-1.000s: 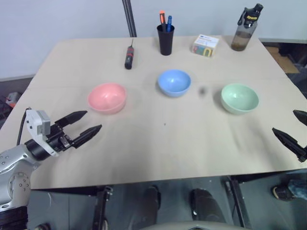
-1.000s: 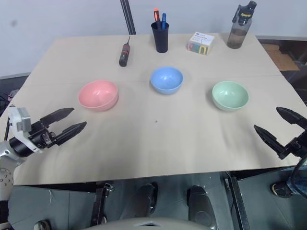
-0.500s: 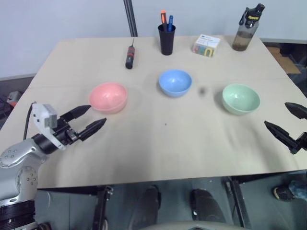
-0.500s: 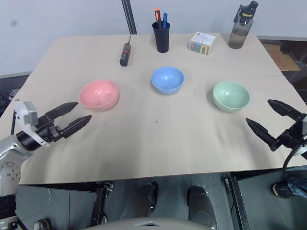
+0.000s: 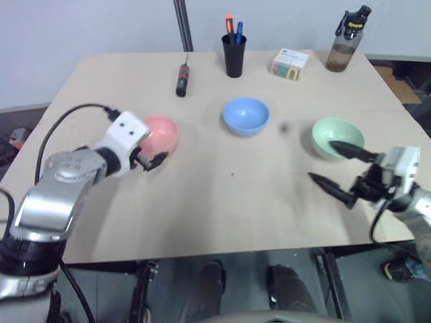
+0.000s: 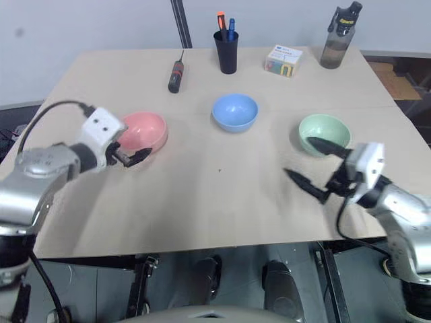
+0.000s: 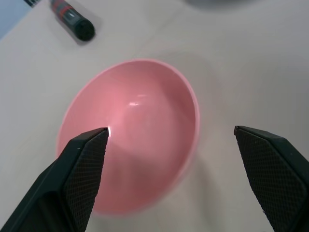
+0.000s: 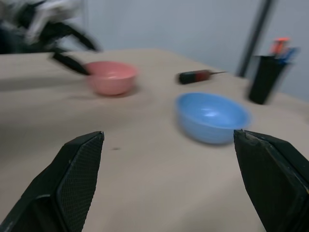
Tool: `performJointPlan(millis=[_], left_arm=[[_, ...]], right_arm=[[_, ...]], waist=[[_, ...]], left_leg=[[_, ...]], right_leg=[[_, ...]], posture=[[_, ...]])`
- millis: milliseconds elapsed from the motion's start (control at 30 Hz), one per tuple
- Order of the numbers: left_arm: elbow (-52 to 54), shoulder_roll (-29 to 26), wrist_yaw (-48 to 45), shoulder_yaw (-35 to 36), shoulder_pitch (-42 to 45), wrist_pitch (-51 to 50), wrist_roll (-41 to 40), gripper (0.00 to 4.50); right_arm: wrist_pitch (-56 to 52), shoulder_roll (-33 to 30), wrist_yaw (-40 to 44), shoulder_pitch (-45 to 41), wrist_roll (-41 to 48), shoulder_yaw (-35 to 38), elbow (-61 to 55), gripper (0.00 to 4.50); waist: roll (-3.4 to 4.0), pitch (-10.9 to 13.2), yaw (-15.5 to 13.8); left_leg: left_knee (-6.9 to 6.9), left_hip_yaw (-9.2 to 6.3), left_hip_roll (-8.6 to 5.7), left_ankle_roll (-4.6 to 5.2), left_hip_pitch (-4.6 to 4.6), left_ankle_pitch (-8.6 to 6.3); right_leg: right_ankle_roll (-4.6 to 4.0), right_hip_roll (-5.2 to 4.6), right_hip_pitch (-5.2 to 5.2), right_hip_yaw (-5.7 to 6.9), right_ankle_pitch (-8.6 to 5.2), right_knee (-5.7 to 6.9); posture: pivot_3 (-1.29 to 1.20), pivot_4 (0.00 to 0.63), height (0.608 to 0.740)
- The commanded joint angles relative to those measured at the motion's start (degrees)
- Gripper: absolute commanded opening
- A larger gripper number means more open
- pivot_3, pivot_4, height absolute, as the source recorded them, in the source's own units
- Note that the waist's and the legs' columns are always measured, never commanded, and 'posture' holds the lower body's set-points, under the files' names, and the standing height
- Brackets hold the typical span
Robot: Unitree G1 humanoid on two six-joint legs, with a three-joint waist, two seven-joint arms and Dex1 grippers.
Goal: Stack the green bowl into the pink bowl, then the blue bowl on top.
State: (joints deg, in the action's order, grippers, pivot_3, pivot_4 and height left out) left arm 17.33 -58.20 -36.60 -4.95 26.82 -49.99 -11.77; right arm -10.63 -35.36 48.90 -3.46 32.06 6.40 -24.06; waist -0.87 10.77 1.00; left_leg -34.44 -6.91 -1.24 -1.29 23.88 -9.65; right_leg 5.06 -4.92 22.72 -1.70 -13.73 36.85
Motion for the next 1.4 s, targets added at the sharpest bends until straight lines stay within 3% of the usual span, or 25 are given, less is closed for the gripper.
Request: performJointPlan(millis=[33, 100, 133, 200, 267, 367, 500, 633, 767, 800, 1000, 1200, 1233, 1300, 1367, 1400], left_arm=[[-1.2, -1.06, -2.38, -7.98, 5.89, -5.55, 4.53, 4.18], [-3.63, 0.09, -2.43, -11.33, 9.56, -7.66, 6.46, 3.77], [-4.64, 0.45, -2.78, -12.79, 10.71, -7.12, 7.47, 3.18], [-6.61, 1.59, -3.05, -14.81, 12.85, -7.41, 8.81, 2.45], [-7.56, 1.95, -3.84, -15.76, 13.7, -6.94, 9.76, 1.34], [-8.38, 2.14, -4.63, -15.83, 13.99, -6.44, 10.58, 0.19], [-9.16, 2.54, -6.12, -15.35, 14.05, -4.87, 11.19, 0.08], [-2.21, 3.02, -13.24, -10.31, 12.4, -0.41, 3.99, 0.08], [4.12, 2.61, -29.8, -9.25, 5.71, 20.88, -3.69, 0.08], [3.56, 3.01, -32.11, -9.75, 4.89, 26.14, -3.46, 0.08], [-5.27, 8.94, -34.3, -16.6, 8.94, 34.15, 3.57, 0.08], [-13.96, 15.92, -33.87, -18.44, 14.52, 39.78, 8.27, 2.0], [-14.73, 16.52, -34.18, -18.33, 14.96, 40.34, 8.52, 2.63], [-15.7, 17.14, -34.85, -18.03, 15.36, 41.28, 8.89, 2.98], [-15.93, 17.52, -35.19, -16.11, 16.08, 38.55, 7.08, 4.03], [-15.66, 17.54, -35.29, -14.99, 16.3, 36.46, 5.81, 4.31]], right_arm=[[1.18, 1.17, -0.57, -2.02, -1.62, -2.11, -2.19, 4.5], [1.39, 1.52, -0.54, -2.37, -2.4, -2.82, -2.37, 4.5], [1.42, 1.59, -0.54, -2.36, -2.58, -2.95, -2.46, 4.5], [1.68, 1.54, -0.6, -1.95, -3.14, -2.94, -2.69, 4.5], [1.97, 1.27, -0.4, -1.23, -3.61, -2.73, -2.9, 4.5], [2.42, 1.16, -0.39, 0.38, -3.75, -2.0, -3.58, 4.5], [2.72, 1.19, -0.5, 1.34, -3.95, -1.72, -3.93, 4.5], [3.02, 0.9, -0.58, 2.34, -3.83, -0.62, -4.02, 4.5], [3.21, 1.07, -1.62, 5.16, -3.25, 1.26, -5.48, 4.5], [3.21, 1.2, -1.96, 5.93, -3.26, 1.72, -5.94, 4.5], [3.41, 1.63, -4.27, 12.35, -3.84, 4.38, -10.07, 4.5], [3.0, 2.4, -6.63, 15.32, -4.49, 4.76, -12.94, 4.5], [2.93, 2.52, -7.0, 15.54, -4.55, 4.65, -13.23, 4.5], [2.69, 2.69, -7.62, 15.92, -4.61, 4.48, -13.67, 4.5], [2.43, 3.41, -9.47, 16.16, -5.36, 4.65, -14.07, 4.5], [2.63, 3.8, -10.5, 16.3, -6.06, 4.87, -14.25, 4.5]], waist=[[0.0, 0.04, 0.07], [-0.07, 0.09, 0.01], [-0.09, 0.11, 0.01], [-0.09, 0.11, 0.0], [-0.1, 0.11, 0.0], [-0.1, 0.11, 0.08], [-0.1, 0.12, 0.12], [-0.12, 0.13, -0.01], [-0.11, 0.12, -0.06], [-0.1, 0.12, -0.1], [-0.09, 0.1, -0.33], [-0.12, 0.09, -0.13], [-0.12, 0.1, -0.1], [-0.1, 0.09, -0.08], [-0.1, 0.1, -0.03], [-0.11, 0.1, -0.05]], left_leg=[[0.02, 0.0, -0.01, 0.0, 0.0, 0.0], [0.04, -0.02, 0.0, 0.0, 0.04, 0.0], [0.03, -0.04, 0.02, 0.0, 0.05, 0.0], [0.03, -0.06, 0.02, 0.0, 0.04, 0.0], [0.02, -0.06, 0.02, 0.0, 0.04, 0.01], [0.02, -0.06, 0.02, 0.0, 0.05, 0.0], [0.01, -0.06, 0.03, 0.0, 0.05, 0.01], [-0.03, -0.06, 0.03, 0.0, 0.04, 0.01], [-0.02, -0.03, -0.02, -0.01, 0.09, 0.01], [-0.02, -0.02, -0.02, -0.01, 0.08, 0.01], [-0.19, -0.03, 0.01, 0.01, -0.01, 0.02], [-0.46, -0.04, -0.04, 0.02, 0.08, 0.01], [-0.46, -0.04, -0.04, 0.03, 0.08, 0.01], [-0.45, -0.04, -0.03, 0.03, 0.08, 0.01], [-0.45, -0.04, -0.02, 0.03, 0.07, 0.01], [-0.45, -0.04, -0.02, 0.03, 0.07, 0.01]], right_leg=[[0.08, 0.0, 0.01, -0.01, 0.05, 0.0], [0.08, 0.02, 0.05, 0.01, 0.05, 0.01], [0.09, 0.04, 0.07, 0.02, 0.05, 0.02], [0.09, 0.05, 0.05, 0.04, 0.05, 0.02], [0.09, 0.05, 0.05, 0.04, 0.05, 0.02], [0.09, 0.05, 0.06, 0.03, 0.05, 0.03], [0.09, 0.05, 0.06, 0.03, 0.06, 0.06], [0.1, 0.05, 0.06, 0.04, 0.06, 0.1], [-0.12, -0.05, 0.06, 0.0, 0.18, 0.06], [-0.13, -0.05, 0.06, 0.0, 0.19, 0.04], [-0.16, 0.0, -0.05, 0.01, -0.07, 0.16], [-0.12, -0.01, -0.09, -0.01, -0.06, 0.23], [-0.12, 0.0, -0.09, -0.01, -0.06, 0.25], [0.07, 0.01, -0.06, 0.0, 0.05, 0.29], [0.09, 0.02, -0.05, 0.0, 0.06, 0.31], [0.09, 0.02, -0.05, -0.01, 0.06, 0.31]], posture=[[0.0, 0.15, 0.74], [0.0, 0.15, 0.74], [0.0, 0.15, 0.74], [0.0, 0.15, 0.74], [0.0, 0.15, 0.74], [0.0, 0.15, 0.74], [0.0, 0.15, 0.74], [0.0, 0.15, 0.74], [0.0, 0.15, 0.74], [0.0, 0.15, 0.74], [0.0, 0.15, 0.74], [0.0, 0.15, 0.74], [0.0, 0.15, 0.74], [0.0, 0.15, 0.74], [0.0, 0.15, 0.74], [0.0, 0.15, 0.74]])
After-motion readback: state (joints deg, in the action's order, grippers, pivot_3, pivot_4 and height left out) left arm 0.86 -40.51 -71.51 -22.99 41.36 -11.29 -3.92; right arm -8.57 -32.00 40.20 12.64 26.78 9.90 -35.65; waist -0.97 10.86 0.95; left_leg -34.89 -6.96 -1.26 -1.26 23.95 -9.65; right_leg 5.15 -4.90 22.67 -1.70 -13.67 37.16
